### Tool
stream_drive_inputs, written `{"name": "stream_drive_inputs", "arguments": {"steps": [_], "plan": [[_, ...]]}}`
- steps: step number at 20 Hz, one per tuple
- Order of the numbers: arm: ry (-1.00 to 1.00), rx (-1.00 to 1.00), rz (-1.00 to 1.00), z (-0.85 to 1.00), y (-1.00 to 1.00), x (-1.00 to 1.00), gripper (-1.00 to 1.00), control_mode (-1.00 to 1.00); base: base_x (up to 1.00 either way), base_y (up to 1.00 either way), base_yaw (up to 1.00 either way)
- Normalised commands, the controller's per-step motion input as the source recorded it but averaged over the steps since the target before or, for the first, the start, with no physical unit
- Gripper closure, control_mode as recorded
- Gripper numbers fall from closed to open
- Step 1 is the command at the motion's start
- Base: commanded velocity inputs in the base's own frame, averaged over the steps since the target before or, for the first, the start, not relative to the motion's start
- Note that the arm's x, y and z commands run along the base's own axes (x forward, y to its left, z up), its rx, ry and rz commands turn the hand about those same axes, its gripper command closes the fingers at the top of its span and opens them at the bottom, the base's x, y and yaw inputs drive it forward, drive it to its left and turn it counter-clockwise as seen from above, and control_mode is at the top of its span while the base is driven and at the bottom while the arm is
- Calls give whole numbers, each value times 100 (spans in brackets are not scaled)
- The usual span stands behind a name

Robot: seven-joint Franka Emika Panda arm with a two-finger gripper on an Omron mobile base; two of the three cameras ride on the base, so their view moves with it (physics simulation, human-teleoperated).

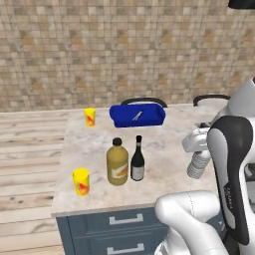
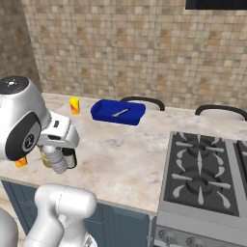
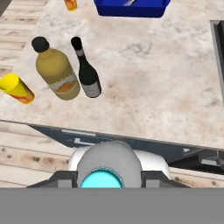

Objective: Place the drinks on the dining counter in a tight cluster.

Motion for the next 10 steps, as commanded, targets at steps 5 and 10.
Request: {"name": "stream_drive_inputs", "arguments": {"steps": [5, 10], "plan": [[0, 0, 0, 0, 0, 0, 100, 100, 0, 0, 0], [0, 0, 0, 0, 0, 0, 100, 100, 0, 0, 0]]}}
